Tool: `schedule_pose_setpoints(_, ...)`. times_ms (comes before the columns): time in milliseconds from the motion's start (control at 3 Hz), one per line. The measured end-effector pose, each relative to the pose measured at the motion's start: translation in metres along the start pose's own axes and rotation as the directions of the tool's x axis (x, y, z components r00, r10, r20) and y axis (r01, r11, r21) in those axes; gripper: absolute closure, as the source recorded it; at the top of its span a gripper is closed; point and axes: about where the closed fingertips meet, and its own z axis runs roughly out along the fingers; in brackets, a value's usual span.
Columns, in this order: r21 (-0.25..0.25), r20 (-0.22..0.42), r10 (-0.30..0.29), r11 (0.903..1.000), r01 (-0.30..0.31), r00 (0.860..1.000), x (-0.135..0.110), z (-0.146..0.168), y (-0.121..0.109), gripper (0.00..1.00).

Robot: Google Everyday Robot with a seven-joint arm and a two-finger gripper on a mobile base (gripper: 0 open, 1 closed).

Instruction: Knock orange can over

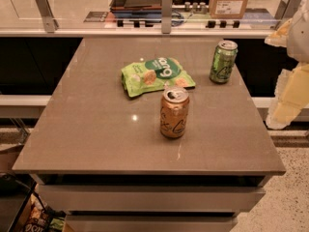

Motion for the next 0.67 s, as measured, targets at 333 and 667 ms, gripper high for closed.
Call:
schedule_pose_setpoints(333, 0.0, 0.0, 0.0, 1.0, 0.0, 1.0, 0.0, -0.0001, 0.0, 0.0)
schedule_pose_setpoints(667, -0.027, 0.073, -0.005, 0.9996, 0.007, 0.997, -0.0058, 0.0052, 0.0002, 0.0)
